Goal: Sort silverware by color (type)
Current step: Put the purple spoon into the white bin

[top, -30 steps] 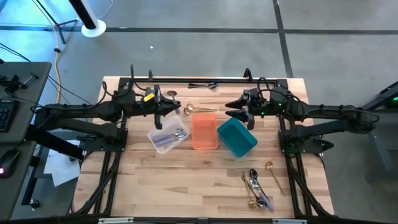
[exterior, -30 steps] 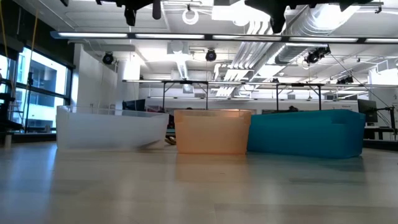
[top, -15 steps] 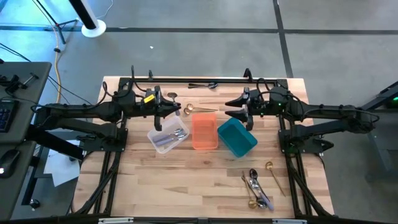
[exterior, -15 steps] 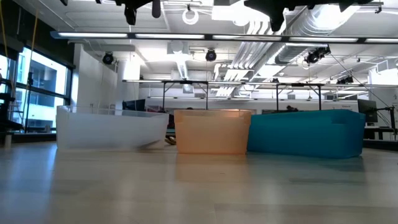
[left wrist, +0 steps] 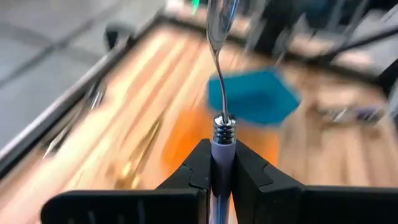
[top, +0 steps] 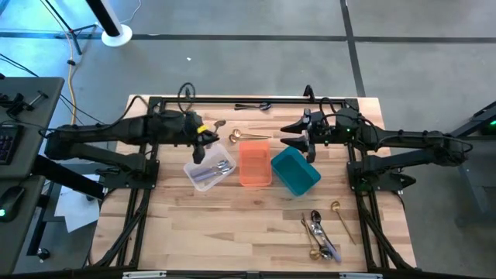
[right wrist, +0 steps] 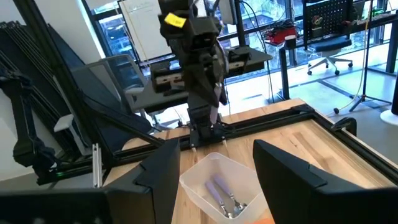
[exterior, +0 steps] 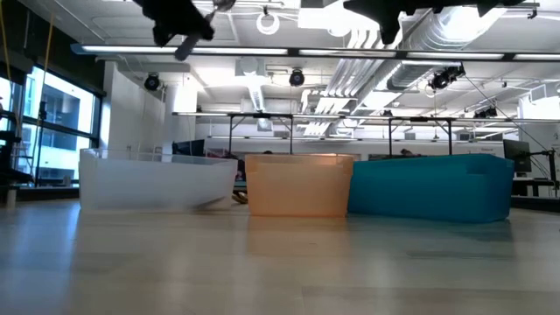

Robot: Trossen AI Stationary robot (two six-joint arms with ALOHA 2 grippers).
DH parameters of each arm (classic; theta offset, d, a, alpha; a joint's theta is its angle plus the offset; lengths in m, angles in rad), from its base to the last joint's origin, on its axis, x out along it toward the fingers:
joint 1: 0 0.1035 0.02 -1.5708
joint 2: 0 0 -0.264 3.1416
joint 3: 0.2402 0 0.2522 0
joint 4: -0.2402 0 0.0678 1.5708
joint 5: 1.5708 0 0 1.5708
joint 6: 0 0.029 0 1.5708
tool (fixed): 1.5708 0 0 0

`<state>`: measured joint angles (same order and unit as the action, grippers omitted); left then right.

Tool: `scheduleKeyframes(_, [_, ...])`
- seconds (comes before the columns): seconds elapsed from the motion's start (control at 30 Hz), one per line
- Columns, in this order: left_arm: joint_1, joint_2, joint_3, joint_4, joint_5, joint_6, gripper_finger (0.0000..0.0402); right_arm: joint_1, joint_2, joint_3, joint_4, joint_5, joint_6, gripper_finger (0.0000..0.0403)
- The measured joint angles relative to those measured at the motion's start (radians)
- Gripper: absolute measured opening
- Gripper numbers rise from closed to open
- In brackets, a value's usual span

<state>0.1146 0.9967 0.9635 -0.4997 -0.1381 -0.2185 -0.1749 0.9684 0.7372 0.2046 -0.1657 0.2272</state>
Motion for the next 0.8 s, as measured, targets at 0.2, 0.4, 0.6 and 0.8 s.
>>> scheduleKeyframes(0.2, [-0.001,0.081,0.046,-0.236,0.046,-0.088,0.0017,0.000,0.000,0.000,-0.029,0.054,0.000,0.0188])
scheduleKeyframes(0.4, [-0.037,0.199,-0.016,-0.323,0.109,-0.158,0.0017,0.000,0.000,0.000,-0.051,0.057,0.000,0.0188])
scheduleKeyframes(0.6, [-0.046,0.316,-0.091,-0.311,0.149,-0.199,0.0017,0.000,0.000,0.000,-0.051,0.057,0.000,0.0188])
scheduleKeyframes(0.8, [-0.033,0.402,-0.106,-0.296,0.156,-0.144,0.0017,0.000,0.000,0.000,-0.051,0.058,-0.001,0.0188])
